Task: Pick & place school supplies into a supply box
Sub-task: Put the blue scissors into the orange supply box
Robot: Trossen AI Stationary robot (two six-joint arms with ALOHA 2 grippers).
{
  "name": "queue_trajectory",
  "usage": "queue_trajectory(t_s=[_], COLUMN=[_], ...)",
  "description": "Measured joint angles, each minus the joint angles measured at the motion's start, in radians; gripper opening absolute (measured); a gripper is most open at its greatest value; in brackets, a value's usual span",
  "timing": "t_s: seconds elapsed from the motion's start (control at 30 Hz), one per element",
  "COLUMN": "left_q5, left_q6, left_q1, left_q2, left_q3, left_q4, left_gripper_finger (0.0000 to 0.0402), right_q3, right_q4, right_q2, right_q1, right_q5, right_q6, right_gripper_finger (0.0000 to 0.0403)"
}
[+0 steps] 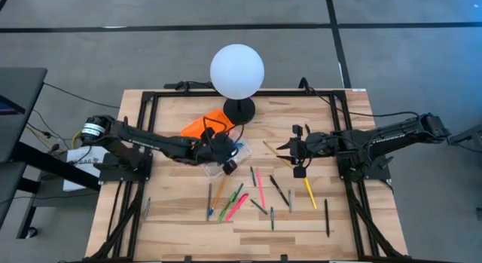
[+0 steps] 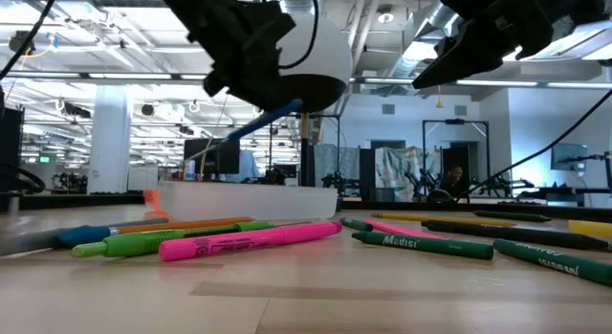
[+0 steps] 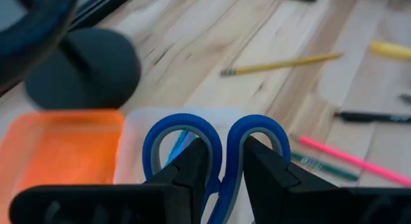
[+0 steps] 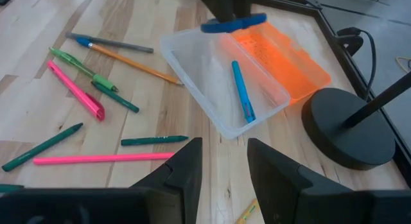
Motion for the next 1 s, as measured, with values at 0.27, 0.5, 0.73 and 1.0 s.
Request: queue_trajectory(t_s=[0.27,0.5,0.73,1.0], left_q5=[0.052,0.144,0.187,0.175], left_q6=[0.053,0.061,0.09,0.125], left_q1=[0.07,0.103,0.126,0.131], left_q2=[0.019,0.1,0.152,0.154], left_q3=[0.0,0.001,0.0,0.0], left_q4=[0.044,0.071,0.091,0.092], left_gripper_finger=[0.0078,0.0078,0.0095,0.0129], right_q3=[0.0,0.0,0.0,-0.001], right_q4=[-0.024,-0.03,-0.037,-0.039], right_q2=[0.0,0.005,0.024,0.054], right_q1=[0.0,0.0,0.0,0.0], right_q5=[0.0,0.0,0.0,0.0], right_q6=[0.0,0.0,0.001,0.0], right_gripper_finger=[0.0118,0.0118,0.0118,0.0118])
